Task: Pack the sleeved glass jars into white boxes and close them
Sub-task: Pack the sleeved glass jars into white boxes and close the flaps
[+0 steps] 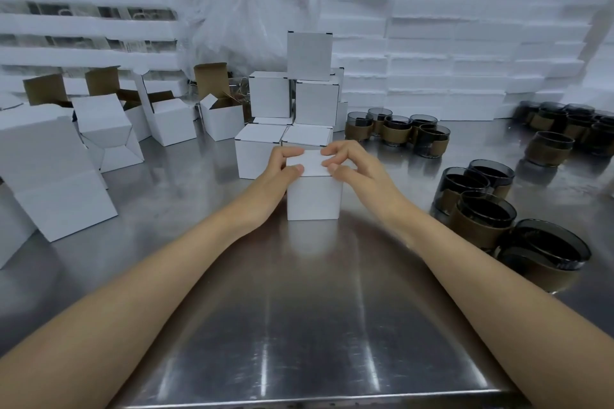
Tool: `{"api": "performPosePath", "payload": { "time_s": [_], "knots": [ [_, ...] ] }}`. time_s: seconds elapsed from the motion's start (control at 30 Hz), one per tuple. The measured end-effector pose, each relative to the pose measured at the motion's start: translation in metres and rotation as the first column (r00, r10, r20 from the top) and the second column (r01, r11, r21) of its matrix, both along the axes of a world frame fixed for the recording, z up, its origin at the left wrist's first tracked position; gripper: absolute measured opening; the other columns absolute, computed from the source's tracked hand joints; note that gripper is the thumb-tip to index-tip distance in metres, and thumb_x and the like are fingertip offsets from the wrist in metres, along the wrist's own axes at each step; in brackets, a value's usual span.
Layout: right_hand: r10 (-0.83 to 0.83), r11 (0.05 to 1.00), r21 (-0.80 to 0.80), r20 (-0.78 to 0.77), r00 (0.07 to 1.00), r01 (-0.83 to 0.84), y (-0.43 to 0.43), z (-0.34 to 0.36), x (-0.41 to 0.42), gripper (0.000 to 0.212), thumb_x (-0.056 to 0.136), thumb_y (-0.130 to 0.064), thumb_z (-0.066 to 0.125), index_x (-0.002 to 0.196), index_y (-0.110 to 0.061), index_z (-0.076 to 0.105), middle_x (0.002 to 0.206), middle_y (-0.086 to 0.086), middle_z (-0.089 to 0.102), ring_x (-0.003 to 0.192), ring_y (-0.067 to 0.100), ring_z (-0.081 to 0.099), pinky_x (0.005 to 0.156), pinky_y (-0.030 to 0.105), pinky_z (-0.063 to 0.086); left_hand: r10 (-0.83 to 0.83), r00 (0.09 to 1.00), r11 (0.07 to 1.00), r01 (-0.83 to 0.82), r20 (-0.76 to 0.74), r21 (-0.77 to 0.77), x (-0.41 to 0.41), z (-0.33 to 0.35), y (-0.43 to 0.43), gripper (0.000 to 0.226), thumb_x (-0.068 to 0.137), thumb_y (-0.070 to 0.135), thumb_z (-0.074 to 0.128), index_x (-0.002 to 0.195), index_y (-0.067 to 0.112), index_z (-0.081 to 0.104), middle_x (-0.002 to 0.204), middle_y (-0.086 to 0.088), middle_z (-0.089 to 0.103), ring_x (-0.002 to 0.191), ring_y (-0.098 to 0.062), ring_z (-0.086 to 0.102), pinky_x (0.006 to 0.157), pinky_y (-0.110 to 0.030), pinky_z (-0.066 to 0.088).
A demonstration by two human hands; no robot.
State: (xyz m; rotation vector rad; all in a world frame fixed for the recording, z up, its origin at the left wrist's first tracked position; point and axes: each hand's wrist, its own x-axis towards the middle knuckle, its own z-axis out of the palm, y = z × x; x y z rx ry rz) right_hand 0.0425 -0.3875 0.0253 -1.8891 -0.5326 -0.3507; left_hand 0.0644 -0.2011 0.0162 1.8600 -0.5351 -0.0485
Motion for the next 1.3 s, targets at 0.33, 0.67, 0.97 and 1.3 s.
{"api": "performPosePath", "payload": {
  "time_s": [0.33, 0.67, 0.97, 1.3],
  "knots": [
    [0.025, 0.993, -0.117, 0.054, 0.998, -0.018, -0.006, -0.009, -0.002, 0.011, 0.094, -0.021, 0.056, 0.104, -0.018, 0.060, 0.129, -0.001, 0.041, 0.118, -0.006, 0.045, 0.100, 0.019, 0.038, -0.112, 0.991, 0.988, 0.103, 0.075, 0.112, -0.004, -0.007, 0.005, 0.081, 0.074, 0.055, 0.065, 0.136, 0.045, 0.015, 0.128, 0.032, 0.038, 0.106, 0.022, 0.047, 0.080, 0.000, 0.039],
    [-0.238, 0.969, 0.011, 0.314, 0.919, 0.247, -0.023, -0.008, 0.007, 0.034, 0.070, -0.036, 0.055, 0.098, -0.019, 0.052, 0.109, 0.004, 0.045, 0.097, 0.017, 0.048, 0.076, 0.022, 0.038, 0.006, 0.996, 0.994, 0.005, 0.090, -0.112, -0.001, -0.004, 0.000, 0.055, 0.078, 0.041, 0.061, 0.128, 0.026, 0.045, 0.131, 0.007, 0.056, 0.120, -0.002, 0.053, 0.100, -0.019, 0.043],
    [-0.502, 0.865, 0.048, 0.041, 0.864, 0.500, -0.032, -0.014, 0.024, 0.027, 0.080, -0.012, 0.058, 0.106, -0.021, 0.059, 0.136, 0.001, 0.027, 0.110, 0.004, 0.040, 0.092, 0.006, 0.032, 0.313, 0.941, 0.949, -0.306, 0.126, -0.076, 0.007, -0.005, 0.002, 0.019, 0.098, 0.009, 0.049, 0.107, 0.011, 0.065, 0.114, 0.001, 0.067, 0.107, -0.009, 0.058, 0.096, -0.028, 0.043],
    [-0.568, 0.821, -0.051, 0.039, 0.822, 0.569, -0.039, -0.020, 0.035, 0.042, 0.085, 0.003, 0.059, 0.124, -0.009, 0.050, 0.088, 0.004, 0.055, 0.086, 0.017, 0.053, 0.069, 0.012, 0.036, 0.295, 0.934, 0.949, -0.311, 0.200, 0.052, 0.009, -0.010, 0.004, 0.021, 0.093, 0.008, 0.053, 0.105, 0.017, 0.067, 0.109, 0.008, 0.068, 0.107, -0.007, 0.060, 0.095, -0.021, 0.044]
  ]
}}
